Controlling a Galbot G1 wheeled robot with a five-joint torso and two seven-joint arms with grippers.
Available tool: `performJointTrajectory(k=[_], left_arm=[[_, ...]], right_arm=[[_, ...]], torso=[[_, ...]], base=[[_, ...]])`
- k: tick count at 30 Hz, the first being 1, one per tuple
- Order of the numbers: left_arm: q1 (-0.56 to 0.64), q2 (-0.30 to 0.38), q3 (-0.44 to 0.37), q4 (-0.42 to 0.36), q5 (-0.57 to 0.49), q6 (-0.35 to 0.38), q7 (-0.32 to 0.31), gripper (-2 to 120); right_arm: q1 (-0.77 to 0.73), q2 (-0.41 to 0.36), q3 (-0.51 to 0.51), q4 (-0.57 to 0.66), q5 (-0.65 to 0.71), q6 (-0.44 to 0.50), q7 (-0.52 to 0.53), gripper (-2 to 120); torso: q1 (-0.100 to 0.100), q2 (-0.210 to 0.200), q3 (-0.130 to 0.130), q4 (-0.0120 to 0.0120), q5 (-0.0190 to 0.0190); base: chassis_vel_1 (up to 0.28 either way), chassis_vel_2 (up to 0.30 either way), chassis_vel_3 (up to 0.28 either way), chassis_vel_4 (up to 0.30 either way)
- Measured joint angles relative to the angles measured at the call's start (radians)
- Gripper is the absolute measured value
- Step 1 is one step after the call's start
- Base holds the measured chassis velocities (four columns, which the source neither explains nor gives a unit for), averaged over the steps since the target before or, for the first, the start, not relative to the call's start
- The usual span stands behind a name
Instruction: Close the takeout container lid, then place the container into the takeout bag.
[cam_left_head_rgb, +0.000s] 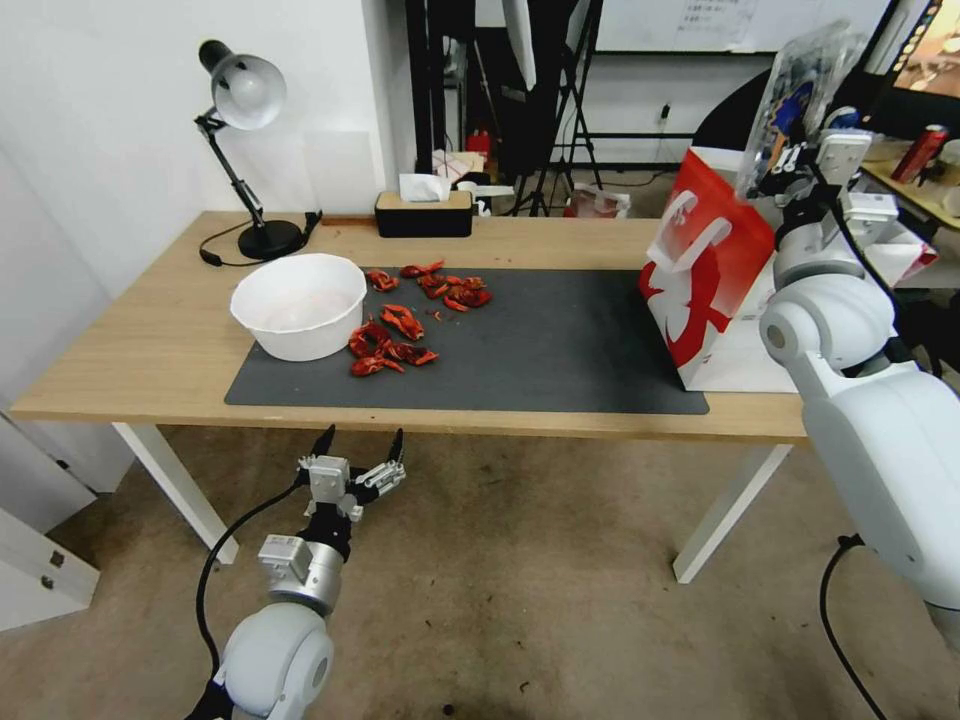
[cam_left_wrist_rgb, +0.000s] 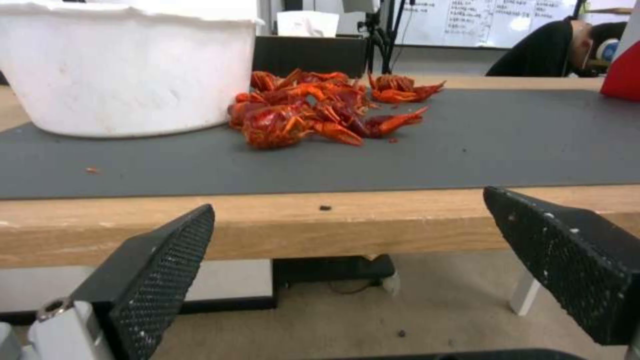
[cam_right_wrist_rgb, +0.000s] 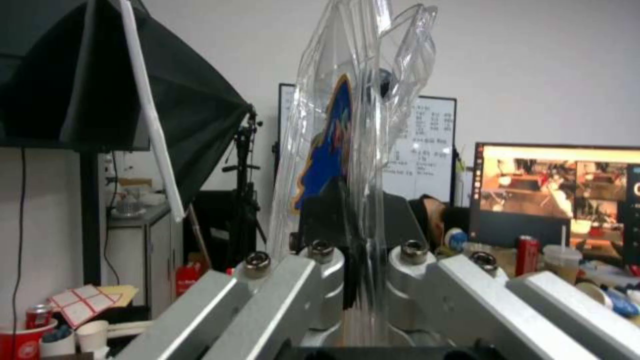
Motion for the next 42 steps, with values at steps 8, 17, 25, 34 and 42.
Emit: performJointTrajectory(k=[8, 17, 25, 34, 42], left_arm=[[-0.007, -0.001, 0.005, 0.006, -0.008, 0.0, -0.001, 100], [-0.002, -0.006, 0.015, 0.007, -0.01, 0.0, -0.001, 100], [0.01, -0.013, 0.023, 0.004, -0.006, -0.004, -0.001, 100], [0.025, -0.014, 0.02, -0.005, -0.004, -0.01, -0.001, 100], [0.032, -0.019, 0.024, -0.006, 0.004, -0.015, -0.001, 100]], right_arm=[[0.007, 0.004, 0.003, 0.0, 0.01, 0.022, 0.01, 0], [0.025, -0.006, 0.016, -0.001, 0.001, 0.044, 0.027, 0], [0.005, -0.021, 0.036, 0.012, 0.023, 0.013, 0.043, 0], [-0.018, -0.016, 0.044, 0.028, 0.044, -0.014, 0.057, 18], [-0.026, -0.01, 0.047, 0.028, 0.044, -0.024, 0.063, 46]], torso=[[0.0, 0.0, 0.0, -0.0001, 0.0], [0.0, 0.0, 0.0, 0.0001, 0.0001], [0.0, 0.0, 0.0, -0.0001, 0.0003], [0.0, 0.0, 0.0, 0.0, 0.0], [0.0, 0.0, 0.0, 0.0, 0.0]], base=[[0.0, 0.0, 0.0, 0.0], [0.0, 0.0, 0.0, 0.0], [0.0, 0.0, 0.0, 0.0], [0.0, 0.0, 0.0, 0.0], [0.0, 0.0, 0.0, 0.0]])
